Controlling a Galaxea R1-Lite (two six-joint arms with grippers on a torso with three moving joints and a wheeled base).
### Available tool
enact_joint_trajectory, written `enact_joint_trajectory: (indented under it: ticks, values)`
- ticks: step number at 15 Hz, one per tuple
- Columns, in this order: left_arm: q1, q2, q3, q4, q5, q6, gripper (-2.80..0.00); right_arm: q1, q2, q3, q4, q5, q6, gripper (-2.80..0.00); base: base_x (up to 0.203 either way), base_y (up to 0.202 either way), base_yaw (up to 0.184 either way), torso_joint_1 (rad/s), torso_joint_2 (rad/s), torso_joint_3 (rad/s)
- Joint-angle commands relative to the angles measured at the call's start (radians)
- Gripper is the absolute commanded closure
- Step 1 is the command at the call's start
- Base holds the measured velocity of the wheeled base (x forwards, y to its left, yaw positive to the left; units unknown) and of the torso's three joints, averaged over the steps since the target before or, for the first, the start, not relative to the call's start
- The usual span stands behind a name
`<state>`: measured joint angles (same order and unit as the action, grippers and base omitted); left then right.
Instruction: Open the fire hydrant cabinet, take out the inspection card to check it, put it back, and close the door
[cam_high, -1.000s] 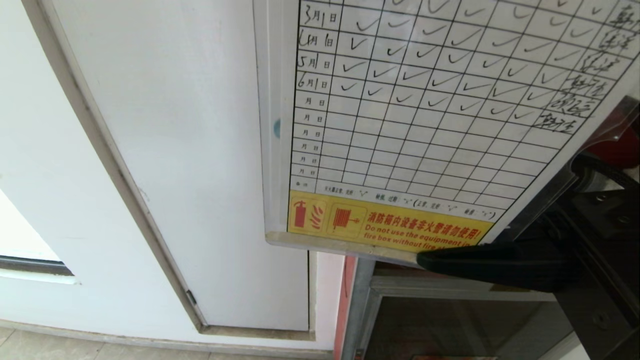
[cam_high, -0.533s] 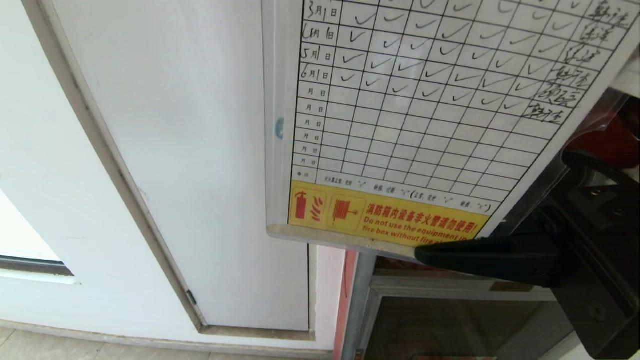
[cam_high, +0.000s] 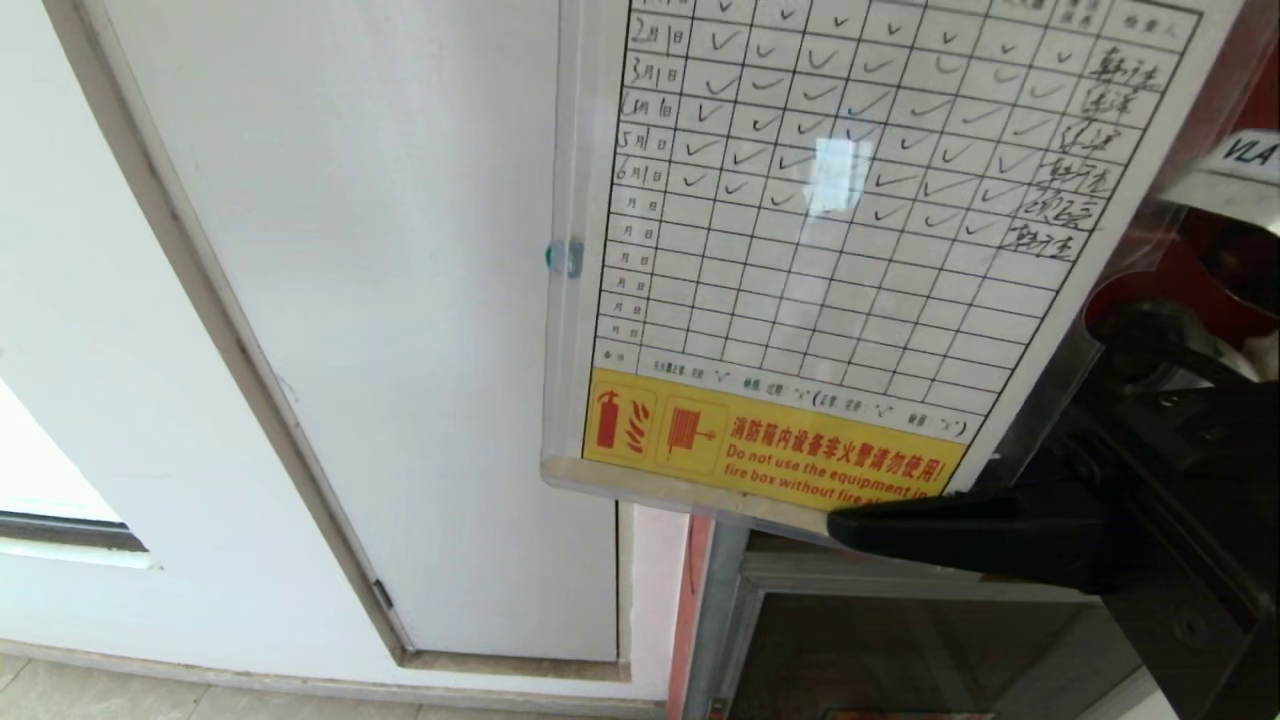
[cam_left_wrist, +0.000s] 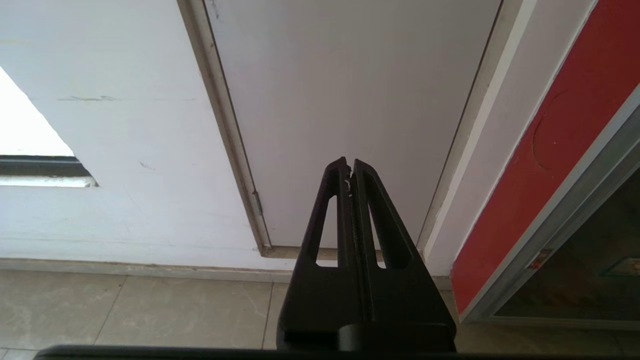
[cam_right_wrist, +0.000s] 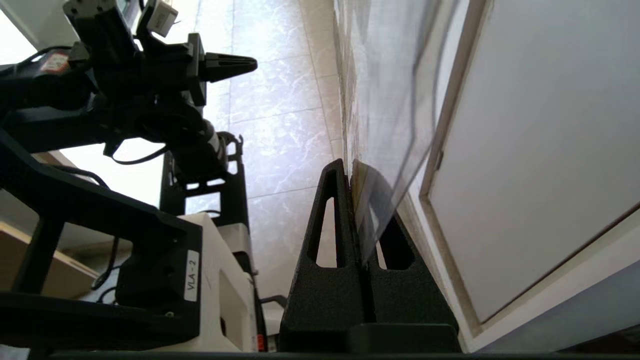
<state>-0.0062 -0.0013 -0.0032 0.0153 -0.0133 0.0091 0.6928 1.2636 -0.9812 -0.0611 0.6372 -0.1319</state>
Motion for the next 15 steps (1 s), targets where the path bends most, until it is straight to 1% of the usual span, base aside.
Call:
enact_joint_trajectory:
  ticks: [1, 9, 12, 15]
  values:
    - [0.0, 0.001, 0.0, 0.0, 0.001, 0.0, 0.0, 0.001, -0.003, 0.015, -0.002, 0.004, 0.011, 0.0, 0.0, 0.0, 0.0, 0.0, 0.0, 0.0]
    - [0.0, 0.001, 0.0, 0.0, -0.001, 0.0, 0.0, -0.002, -0.006, 0.035, -0.002, 0.002, 0.041, 0.0, 0.0, 0.0, 0.0, 0.0, 0.0, 0.0]
    - [0.0, 0.001, 0.0, 0.0, 0.001, 0.0, 0.0, -0.035, -0.033, 0.045, -0.001, -0.003, 0.086, 0.0, 0.0, 0.0, 0.0, 0.0, 0.0, 0.0]
    - [0.0, 0.001, 0.0, 0.0, -0.001, 0.0, 0.0, -0.05, -0.054, 0.082, -0.002, -0.06, 0.09, 0.0, 0.0, 0.0, 0.0, 0.0, 0.0, 0.0]
